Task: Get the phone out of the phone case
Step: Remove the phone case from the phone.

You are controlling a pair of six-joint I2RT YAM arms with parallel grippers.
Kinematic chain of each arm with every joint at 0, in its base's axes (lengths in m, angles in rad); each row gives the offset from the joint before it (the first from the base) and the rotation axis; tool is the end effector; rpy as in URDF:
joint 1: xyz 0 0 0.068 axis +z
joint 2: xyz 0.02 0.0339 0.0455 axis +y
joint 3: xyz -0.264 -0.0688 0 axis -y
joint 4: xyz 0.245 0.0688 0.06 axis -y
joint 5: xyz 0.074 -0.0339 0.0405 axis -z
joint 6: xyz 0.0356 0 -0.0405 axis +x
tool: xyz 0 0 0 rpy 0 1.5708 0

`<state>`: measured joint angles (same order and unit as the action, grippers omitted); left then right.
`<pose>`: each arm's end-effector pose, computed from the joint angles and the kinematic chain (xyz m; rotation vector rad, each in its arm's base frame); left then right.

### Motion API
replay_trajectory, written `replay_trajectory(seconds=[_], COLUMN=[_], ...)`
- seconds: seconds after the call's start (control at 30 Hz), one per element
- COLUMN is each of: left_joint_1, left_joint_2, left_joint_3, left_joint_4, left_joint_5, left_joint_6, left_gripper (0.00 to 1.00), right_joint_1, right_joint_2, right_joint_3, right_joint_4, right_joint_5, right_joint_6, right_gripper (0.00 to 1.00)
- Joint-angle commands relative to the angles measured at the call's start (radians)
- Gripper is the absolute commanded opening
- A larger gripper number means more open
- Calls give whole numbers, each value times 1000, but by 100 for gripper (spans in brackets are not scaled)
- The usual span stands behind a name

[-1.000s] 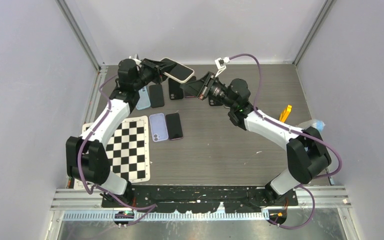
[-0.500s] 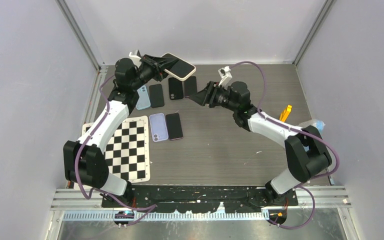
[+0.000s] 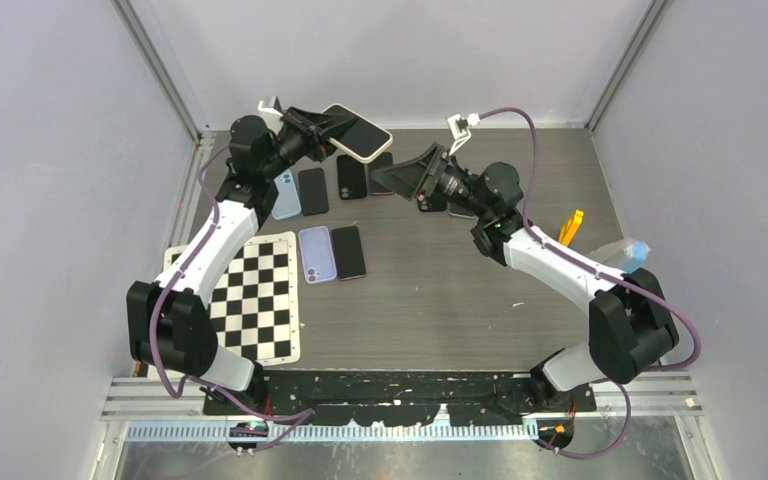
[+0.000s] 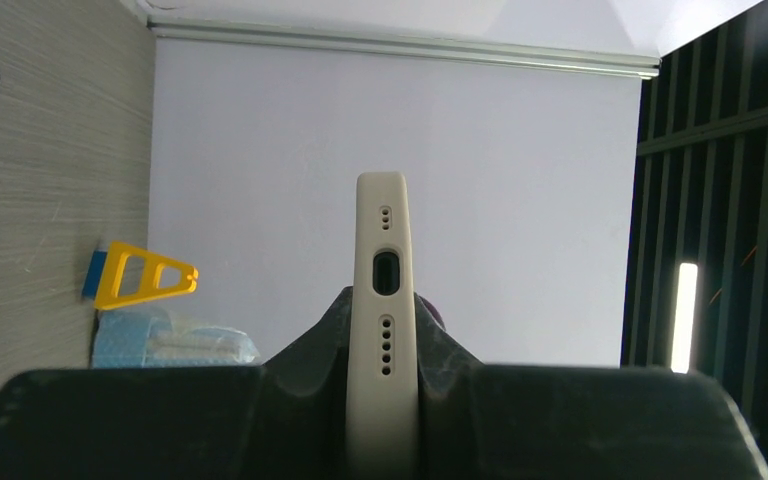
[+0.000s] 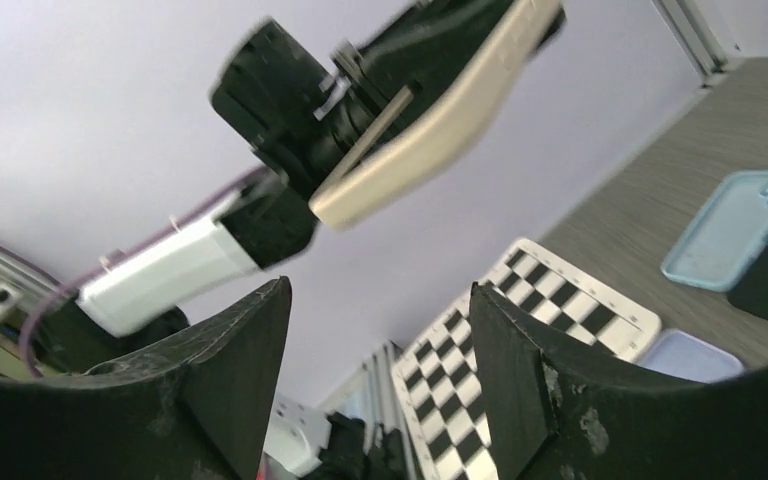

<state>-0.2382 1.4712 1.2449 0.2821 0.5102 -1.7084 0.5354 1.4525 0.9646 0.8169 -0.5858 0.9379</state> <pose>0.3369 -0.0997 0.3856 -0.8428 1.6757 -1.8460 0.2751 0.1860 0.3473 -0.2918 1.4563 1.5912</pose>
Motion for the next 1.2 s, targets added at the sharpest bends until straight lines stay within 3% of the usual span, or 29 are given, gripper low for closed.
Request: replay_trajectory(seconds=[0.0, 0.13, 0.27, 0.43, 0.57, 0.7, 0.8, 0.9, 1.17], left_joint_1=[-6, -7, -9, -10, -13, -15, -15, -16, -15], left_joint_2=[-11, -6, 4, 11, 15, 17, 13, 1, -14], left_joint_3=[65, 62, 76, 89, 94, 103, 106, 118, 133], left_joint_4=[120, 123, 138, 142, 144, 146, 148, 138, 105], left_joint_5=[21, 23, 46, 59, 63, 65, 63, 60, 55], left_joint_6=[-3, -5, 1, 11, 19, 32, 50, 108, 185], left_gripper=[0, 0, 0, 0, 0, 0, 0, 0, 0], right_joint_1=[7, 26, 31, 36, 41, 51, 62, 65, 67], right_joint_2=[7, 44, 50, 48, 51, 64, 70, 72, 82], right_joint_3=[104, 137, 166, 205, 204, 210, 204, 188, 166], right_joint_4=[103, 145, 56, -97, -128, -154, -157, -138, -89], right_joint_5=[93, 108, 145, 147, 147, 144, 153, 166, 166], right_joint_6=[189, 224, 208, 160, 153, 144, 147, 176, 190], right_gripper=[70, 67, 61, 40, 34, 38, 47, 48, 23])
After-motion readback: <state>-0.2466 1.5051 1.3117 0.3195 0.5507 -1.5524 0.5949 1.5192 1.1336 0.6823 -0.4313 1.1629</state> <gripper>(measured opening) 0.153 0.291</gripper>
